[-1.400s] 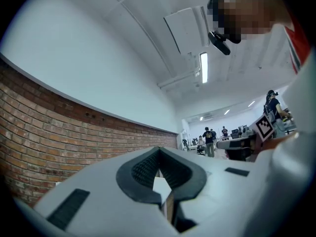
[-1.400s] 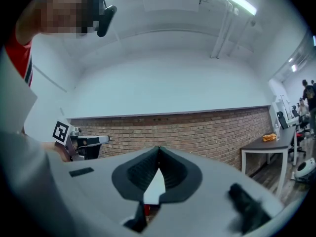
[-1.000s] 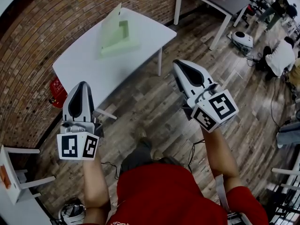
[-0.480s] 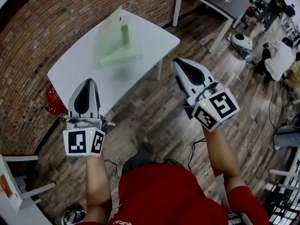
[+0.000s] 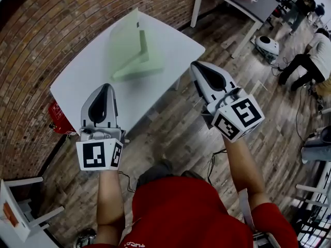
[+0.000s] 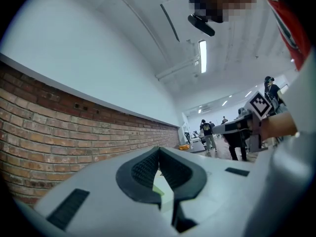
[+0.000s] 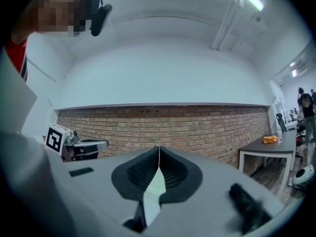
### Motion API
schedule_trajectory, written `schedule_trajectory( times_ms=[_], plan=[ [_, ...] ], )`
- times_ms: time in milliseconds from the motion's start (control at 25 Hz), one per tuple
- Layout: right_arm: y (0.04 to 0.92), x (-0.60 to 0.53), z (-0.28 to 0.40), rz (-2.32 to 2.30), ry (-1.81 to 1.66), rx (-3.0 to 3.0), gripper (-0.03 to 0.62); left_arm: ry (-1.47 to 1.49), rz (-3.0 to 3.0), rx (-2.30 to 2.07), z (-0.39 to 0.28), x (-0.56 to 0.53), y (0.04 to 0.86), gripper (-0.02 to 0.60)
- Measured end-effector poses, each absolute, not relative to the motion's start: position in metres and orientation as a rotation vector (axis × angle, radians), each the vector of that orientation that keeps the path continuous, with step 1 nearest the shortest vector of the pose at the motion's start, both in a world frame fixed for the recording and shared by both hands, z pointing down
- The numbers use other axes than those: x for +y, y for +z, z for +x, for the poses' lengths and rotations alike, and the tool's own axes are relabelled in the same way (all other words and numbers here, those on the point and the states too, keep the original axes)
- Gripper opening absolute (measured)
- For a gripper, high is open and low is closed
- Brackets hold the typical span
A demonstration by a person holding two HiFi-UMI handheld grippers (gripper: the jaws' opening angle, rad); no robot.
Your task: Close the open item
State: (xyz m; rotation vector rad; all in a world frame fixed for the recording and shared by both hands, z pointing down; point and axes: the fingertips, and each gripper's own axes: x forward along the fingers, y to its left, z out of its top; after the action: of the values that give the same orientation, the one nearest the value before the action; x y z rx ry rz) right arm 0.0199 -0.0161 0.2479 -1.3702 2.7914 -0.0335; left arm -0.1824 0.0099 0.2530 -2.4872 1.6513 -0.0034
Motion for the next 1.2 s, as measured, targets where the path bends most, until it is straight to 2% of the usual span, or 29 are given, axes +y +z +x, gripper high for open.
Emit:
schedule_trajectory(
  times_ms=[720,840,1080,1200],
  plan=[
    [0.258,-0.089,-0.013,-1.474,-0.043,2.792,0.035,-0.113,-2.564,1.530,-0.186,-0.072,0.291,0.017],
    [0.261,-0.099,-0.012,-1.481,-0.060,2.809,0.035,-0.145,-2.572,1.515,-0.181,-0.082,0.294,0.084],
    [0.281,-0.124,-0.004,-1.498,-0.145,2.845,0.045,-0.251,-2.546,1.471,-0.163,-0.098,0.306,0.143],
    [0.297,-0.137,-0.006,-1.460,-0.216,2.878,0.107,-0.336,-2.526,1.481,-0.159,-0.107,0.317,0.163]
  ],
)
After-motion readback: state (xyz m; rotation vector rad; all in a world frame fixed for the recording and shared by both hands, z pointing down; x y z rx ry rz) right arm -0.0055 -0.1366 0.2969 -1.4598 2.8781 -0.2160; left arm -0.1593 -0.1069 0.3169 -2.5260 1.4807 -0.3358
